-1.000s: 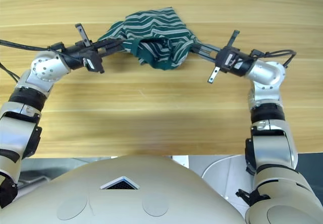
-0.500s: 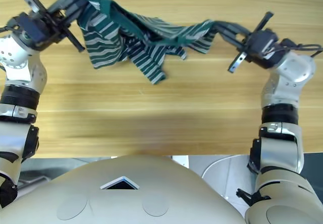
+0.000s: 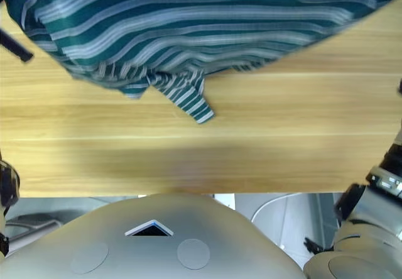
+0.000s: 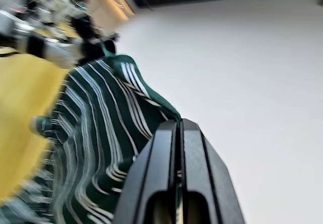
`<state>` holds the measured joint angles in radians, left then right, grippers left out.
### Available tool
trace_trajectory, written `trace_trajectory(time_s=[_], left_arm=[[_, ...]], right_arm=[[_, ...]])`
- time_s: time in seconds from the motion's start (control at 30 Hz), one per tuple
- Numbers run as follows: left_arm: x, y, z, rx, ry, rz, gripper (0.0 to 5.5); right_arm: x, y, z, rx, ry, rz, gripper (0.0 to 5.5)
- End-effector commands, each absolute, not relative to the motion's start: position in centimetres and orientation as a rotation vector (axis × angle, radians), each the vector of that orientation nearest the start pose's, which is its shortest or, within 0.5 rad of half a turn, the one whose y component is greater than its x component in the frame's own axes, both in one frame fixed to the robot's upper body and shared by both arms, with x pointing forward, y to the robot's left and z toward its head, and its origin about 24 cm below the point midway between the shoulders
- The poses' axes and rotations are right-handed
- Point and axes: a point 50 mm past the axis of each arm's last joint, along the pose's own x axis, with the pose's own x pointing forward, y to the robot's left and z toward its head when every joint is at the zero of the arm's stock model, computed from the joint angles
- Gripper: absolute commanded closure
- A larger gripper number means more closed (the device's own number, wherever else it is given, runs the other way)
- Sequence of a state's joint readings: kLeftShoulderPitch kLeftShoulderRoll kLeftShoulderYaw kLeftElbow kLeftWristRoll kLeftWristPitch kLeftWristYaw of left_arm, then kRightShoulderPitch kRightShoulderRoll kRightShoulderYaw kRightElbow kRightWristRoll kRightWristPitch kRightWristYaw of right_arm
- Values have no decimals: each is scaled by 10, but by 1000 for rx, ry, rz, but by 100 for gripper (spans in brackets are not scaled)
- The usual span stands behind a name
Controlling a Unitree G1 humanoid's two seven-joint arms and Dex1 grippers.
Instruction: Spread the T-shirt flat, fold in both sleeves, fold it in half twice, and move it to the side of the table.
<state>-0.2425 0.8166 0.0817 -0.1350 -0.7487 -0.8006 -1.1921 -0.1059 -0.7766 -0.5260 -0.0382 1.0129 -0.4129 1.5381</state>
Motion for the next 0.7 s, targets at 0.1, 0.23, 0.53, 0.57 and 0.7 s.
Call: trace_trajectory(time_s=[0.1,0.23,0.53,0.57,0.7], left_arm=[[275,216,214,928,-705,-1219,550],[354,211,258,1043,-384,-1083,550],[331,231,477,617,-1087,328,550],[330,236,455,701,-1163,295,550],[355,260,313,955,-959,125,550]], right_arm=[[234,-275,223,-676,-626,1230,547],[337,-257,270,-858,-357,913,547],[342,-241,445,-836,-987,-376,547],[343,-248,418,-890,-1011,-328,547],[354,-287,303,-1018,-792,-251,547]])
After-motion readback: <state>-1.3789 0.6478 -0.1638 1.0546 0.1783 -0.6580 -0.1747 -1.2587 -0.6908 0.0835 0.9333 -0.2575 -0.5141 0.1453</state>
